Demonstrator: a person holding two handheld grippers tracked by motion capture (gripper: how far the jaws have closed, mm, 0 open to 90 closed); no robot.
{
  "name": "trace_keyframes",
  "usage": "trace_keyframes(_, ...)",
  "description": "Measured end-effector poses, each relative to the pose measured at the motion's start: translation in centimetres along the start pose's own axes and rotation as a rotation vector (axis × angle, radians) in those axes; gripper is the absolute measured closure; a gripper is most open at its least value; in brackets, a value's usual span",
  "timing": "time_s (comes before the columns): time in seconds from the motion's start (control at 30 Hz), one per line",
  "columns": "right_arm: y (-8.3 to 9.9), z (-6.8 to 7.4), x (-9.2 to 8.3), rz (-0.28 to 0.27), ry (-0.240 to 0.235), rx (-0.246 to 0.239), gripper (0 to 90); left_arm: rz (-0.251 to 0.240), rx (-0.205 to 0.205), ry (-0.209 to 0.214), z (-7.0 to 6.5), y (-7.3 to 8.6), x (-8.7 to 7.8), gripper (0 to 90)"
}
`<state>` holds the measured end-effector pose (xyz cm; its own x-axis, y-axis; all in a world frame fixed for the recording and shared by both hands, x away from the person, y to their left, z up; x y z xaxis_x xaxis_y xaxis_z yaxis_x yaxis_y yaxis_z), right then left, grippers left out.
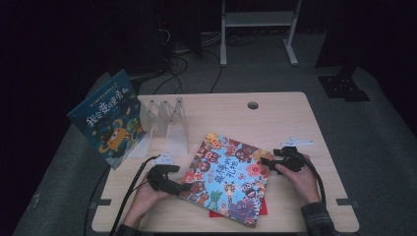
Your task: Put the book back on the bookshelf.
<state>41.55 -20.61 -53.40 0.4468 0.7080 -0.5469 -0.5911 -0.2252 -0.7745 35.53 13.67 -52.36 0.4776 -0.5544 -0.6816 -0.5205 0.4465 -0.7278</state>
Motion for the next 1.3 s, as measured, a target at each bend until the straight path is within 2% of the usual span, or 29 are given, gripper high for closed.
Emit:
trace_keyframes(0.4,0.0,2.3,0.9,0.024,-0.022,-0.035,26.0,0.014,-0.024,0.013,0.3,0.6,0.3,2.6)
trace_keyframes(0.6,0.2,3.1,1.0,0.04,-0.038,-0.052,25.8,0.032,-0.036,0.041,0.2,0.8,0.5,2.2)
trace_keyframes(0.7,0.2,3.2,0.2,0.037,-0.009,-0.087,33.4,0.035,-0.034,0.049,0.1,0.9,0.5,2.1)
trace_keyframes(0.77,0.4,3.6,-0.7,0.034,-0.018,-0.084,37.3,0.035,-0.038,0.056,0.1,0.9,0.5,1.9)
trace_keyframes(0.83,0.6,4.2,-1.3,0.037,-0.027,-0.102,41.8,0.037,-0.044,0.065,0.1,1.0,0.5,1.9)
trace_keyframes(0.93,1.3,5.5,-2.0,0.036,-0.063,-0.117,51.2,0.038,-0.047,0.07,0.0,1.1,0.5,1.6)
trace_keyframes(1.13,3.1,8.5,-2.4,0.096,-0.145,-0.184,70.9,0.035,-0.064,0.086,0.1,1.2,0.6,1.0)
trace_keyframes(1.3,4.2,10.3,-2.5,0.142,-0.201,-0.217,79.5,0.038,-0.07,0.093,0.1,1.3,0.7,0.4)
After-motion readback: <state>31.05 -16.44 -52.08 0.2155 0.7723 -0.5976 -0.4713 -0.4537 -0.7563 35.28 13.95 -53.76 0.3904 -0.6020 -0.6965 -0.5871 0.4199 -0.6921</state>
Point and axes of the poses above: each handheld gripper's, and its own axes: x roughly forward along the jaws, y roughly out of its underside, z roughly to its left, the point moved 8 cm from there along x, roughly forward along the jaws, and after that the axes turned 13 degrees about -y, right-handed, at the moved point
